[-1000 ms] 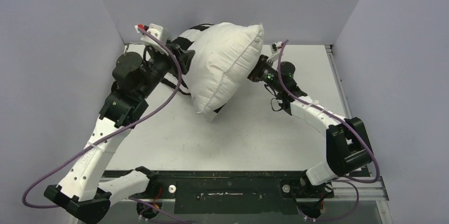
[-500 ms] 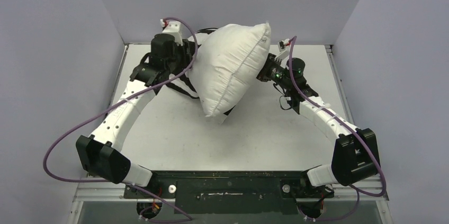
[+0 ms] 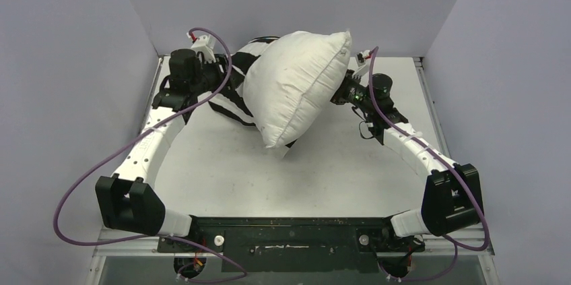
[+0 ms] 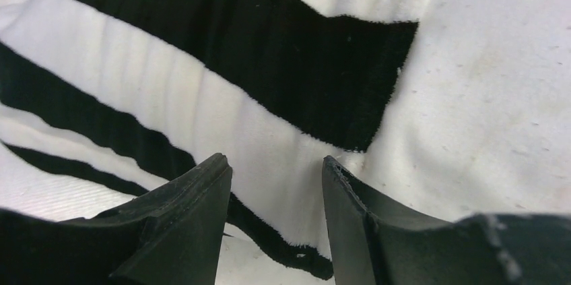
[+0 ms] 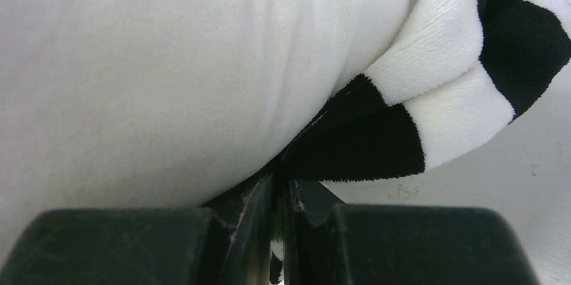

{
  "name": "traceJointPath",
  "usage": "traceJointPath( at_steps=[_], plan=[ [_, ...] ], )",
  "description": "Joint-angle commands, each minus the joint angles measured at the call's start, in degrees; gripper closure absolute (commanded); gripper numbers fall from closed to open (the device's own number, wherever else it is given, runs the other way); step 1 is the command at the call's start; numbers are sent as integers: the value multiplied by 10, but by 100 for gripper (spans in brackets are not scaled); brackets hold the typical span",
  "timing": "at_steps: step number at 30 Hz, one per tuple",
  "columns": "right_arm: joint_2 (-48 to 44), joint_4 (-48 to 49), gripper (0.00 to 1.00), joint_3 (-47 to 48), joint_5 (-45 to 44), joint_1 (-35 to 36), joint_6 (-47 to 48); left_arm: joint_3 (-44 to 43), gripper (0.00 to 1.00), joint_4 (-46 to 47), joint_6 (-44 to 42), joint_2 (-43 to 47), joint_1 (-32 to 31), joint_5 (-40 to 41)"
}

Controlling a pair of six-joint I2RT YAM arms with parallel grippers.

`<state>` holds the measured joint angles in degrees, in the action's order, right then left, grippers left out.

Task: Put the pillow into the pillowcase
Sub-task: Stuff the pillow into the pillowcase.

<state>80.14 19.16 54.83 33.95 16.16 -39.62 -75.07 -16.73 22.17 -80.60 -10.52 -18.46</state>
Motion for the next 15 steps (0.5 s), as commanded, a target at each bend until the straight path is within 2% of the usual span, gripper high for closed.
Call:
traceJointPath(
  at_steps=[1,6,11,13,15],
  plan=[
    [-18,90,100,10,25,-6,11,16,51,90,2,-15,-3,-77],
    [-16,92,100,9,20,-6,8,26,50,117,-5,-38,-26,-64],
    [-10,99,100,18,20,-6,-6,-7,50,71,-55,-80,-81,33],
    [-12,92,100,26,16,-5,-6,-15,56,69,-62,-84,-93,74],
    [-13,52,100,53,-9,-5,4,-59,73,35,-76,-86,-108,116]
  ],
)
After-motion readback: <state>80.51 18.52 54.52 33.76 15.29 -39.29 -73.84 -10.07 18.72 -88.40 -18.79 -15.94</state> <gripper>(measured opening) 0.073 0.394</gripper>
